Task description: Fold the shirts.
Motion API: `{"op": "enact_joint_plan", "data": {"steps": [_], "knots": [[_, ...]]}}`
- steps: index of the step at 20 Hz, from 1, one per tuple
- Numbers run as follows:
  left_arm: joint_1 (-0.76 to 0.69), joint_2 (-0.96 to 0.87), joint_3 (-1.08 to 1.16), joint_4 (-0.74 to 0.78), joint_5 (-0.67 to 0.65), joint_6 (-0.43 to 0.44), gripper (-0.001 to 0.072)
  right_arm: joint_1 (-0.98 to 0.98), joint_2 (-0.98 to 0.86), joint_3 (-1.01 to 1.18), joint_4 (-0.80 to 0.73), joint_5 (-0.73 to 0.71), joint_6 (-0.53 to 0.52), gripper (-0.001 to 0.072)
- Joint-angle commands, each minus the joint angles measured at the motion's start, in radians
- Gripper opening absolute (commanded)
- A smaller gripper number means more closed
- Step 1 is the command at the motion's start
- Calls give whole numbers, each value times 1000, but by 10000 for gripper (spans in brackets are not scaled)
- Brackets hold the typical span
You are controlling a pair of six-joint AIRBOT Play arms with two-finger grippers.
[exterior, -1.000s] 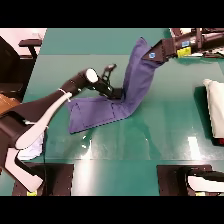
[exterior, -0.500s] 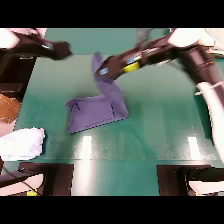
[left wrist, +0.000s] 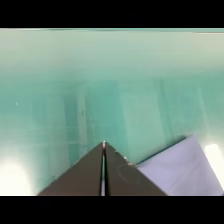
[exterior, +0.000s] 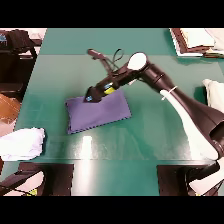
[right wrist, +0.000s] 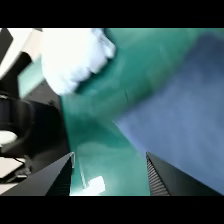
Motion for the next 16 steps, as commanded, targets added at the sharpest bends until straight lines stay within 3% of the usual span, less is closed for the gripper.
{"op": "enact_joint_plan", "data": {"steps": [1,3,7,8,9,10,16], "knots": [[7,6,1,5,-26,3,25,-139,-10,0,-187,156,96,510],[7,6,1,6,-32,8,24,-220,-5,-22,-259,168,126,509],[7,6,0,5,-57,37,24,-373,62,-267,-257,62,167,511],[7,6,0,1,-56,46,25,-406,76,-336,-233,13,181,523],[7,5,0,-3,-56,48,24,-428,77,-389,-192,-21,182,598],[7,5,0,-8,-56,48,25,-443,67,-430,-150,-47,182,614],[7,4,-2,-10,-53,56,25,-355,-55,-469,40,-117,127,597]]}}
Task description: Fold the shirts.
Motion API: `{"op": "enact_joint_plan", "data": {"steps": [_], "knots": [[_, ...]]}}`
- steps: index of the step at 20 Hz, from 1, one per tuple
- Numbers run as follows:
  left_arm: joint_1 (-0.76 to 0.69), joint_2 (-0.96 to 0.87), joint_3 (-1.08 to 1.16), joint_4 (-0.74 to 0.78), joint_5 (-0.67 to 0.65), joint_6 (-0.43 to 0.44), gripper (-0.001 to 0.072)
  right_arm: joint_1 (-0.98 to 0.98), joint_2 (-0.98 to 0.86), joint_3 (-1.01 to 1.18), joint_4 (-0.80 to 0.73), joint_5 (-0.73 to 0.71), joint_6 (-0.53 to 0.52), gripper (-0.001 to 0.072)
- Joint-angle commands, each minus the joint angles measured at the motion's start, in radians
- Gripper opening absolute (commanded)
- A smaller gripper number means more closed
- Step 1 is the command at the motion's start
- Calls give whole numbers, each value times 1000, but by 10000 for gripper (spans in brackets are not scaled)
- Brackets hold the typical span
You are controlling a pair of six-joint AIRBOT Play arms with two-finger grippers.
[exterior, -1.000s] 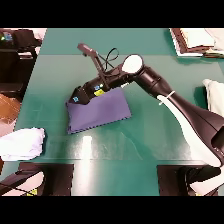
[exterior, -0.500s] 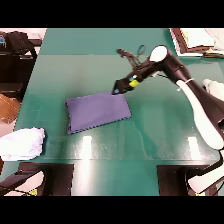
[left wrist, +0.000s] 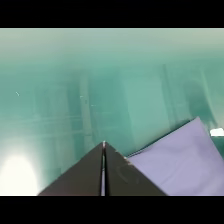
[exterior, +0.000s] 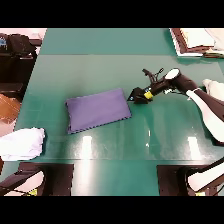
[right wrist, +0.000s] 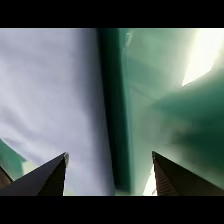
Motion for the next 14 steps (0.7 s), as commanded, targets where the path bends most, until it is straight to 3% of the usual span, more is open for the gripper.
{"op": "enact_joint_plan", "data": {"steps": [1,2,7,11,14], "knots": [[1,-1,0,-3,2,7,25,68,-70,0,106,-54,-21,597],[1,-1,0,-3,3,7,24,102,-92,25,122,-56,-26,593],[-34,0,0,-18,8,9,24,221,-154,163,111,-63,-48,51],[-161,0,0,-17,40,10,23,159,-87,222,23,-58,-57,16],[-241,0,0,-17,40,7,24,-5,56,205,-107,-61,0,16]]}}
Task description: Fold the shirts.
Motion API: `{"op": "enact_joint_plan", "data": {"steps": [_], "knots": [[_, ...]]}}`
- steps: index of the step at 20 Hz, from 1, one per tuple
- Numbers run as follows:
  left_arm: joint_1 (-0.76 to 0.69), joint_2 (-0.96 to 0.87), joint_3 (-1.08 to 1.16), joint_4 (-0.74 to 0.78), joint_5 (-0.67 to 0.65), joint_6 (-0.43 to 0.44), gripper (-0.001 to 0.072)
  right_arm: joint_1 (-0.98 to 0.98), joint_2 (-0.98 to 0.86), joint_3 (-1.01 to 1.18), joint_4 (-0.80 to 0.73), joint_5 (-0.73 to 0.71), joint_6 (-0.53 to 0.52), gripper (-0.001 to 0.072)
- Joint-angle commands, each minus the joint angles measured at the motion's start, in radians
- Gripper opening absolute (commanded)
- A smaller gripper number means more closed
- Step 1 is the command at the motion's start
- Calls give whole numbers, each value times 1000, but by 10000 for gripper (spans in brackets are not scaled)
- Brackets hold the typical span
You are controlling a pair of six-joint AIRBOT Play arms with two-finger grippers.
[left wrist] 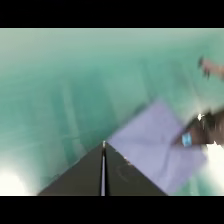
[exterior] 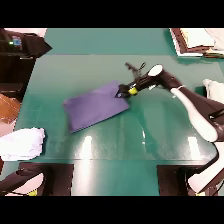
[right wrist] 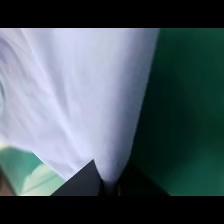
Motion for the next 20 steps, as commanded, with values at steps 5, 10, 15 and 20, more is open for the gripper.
{"op": "enact_joint_plan", "data": {"steps": [5,10,15,20], "knots": [[-156,-1,0,1,36,-3,24,-503,319,-12,-229,16,77,16],[-206,-1,0,-7,66,-11,24,-874,415,-12,-231,-7,76,16],[-211,-1,0,-18,70,-15,24,-1082,405,-12,-223,-64,72,17],[-211,-1,0,-18,70,-37,25,-1105,383,98,-222,-118,56,17]]}}
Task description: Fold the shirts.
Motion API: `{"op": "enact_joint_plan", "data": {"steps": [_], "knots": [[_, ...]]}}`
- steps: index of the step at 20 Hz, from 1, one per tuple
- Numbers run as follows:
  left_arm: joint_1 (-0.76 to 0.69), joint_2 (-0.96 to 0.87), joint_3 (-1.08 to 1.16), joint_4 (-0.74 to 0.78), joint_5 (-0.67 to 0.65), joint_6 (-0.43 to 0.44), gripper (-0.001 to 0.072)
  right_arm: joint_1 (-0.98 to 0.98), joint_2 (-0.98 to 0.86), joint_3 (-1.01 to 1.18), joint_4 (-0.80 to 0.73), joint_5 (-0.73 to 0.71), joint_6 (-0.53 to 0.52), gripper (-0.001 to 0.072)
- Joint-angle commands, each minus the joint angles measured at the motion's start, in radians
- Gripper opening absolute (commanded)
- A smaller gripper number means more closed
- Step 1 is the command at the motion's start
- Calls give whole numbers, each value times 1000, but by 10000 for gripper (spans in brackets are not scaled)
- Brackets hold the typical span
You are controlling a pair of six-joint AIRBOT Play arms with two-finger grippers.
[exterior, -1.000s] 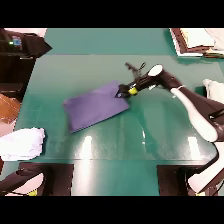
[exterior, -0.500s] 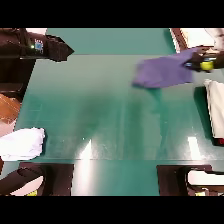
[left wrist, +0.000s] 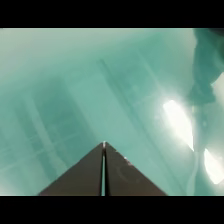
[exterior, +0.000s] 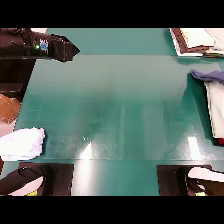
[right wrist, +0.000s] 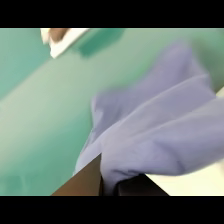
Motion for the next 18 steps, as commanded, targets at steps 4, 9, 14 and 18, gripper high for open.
{"op": "enact_joint_plan", "data": {"steps": [4,9,14,18], "knots": [[-2,-1,0,-2,-3,-9,24,-14,-26,247,-1,-25,-11,16],[-2,-1,0,-1,-25,-8,24,-35,-20,387,-10,149,-9,16],[-2,-1,0,2,-58,-7,25,-113,109,210,-136,222,1,16],[-2,-1,0,2,-76,0,25,-206,254,-70,-290,252,2,17]]}}
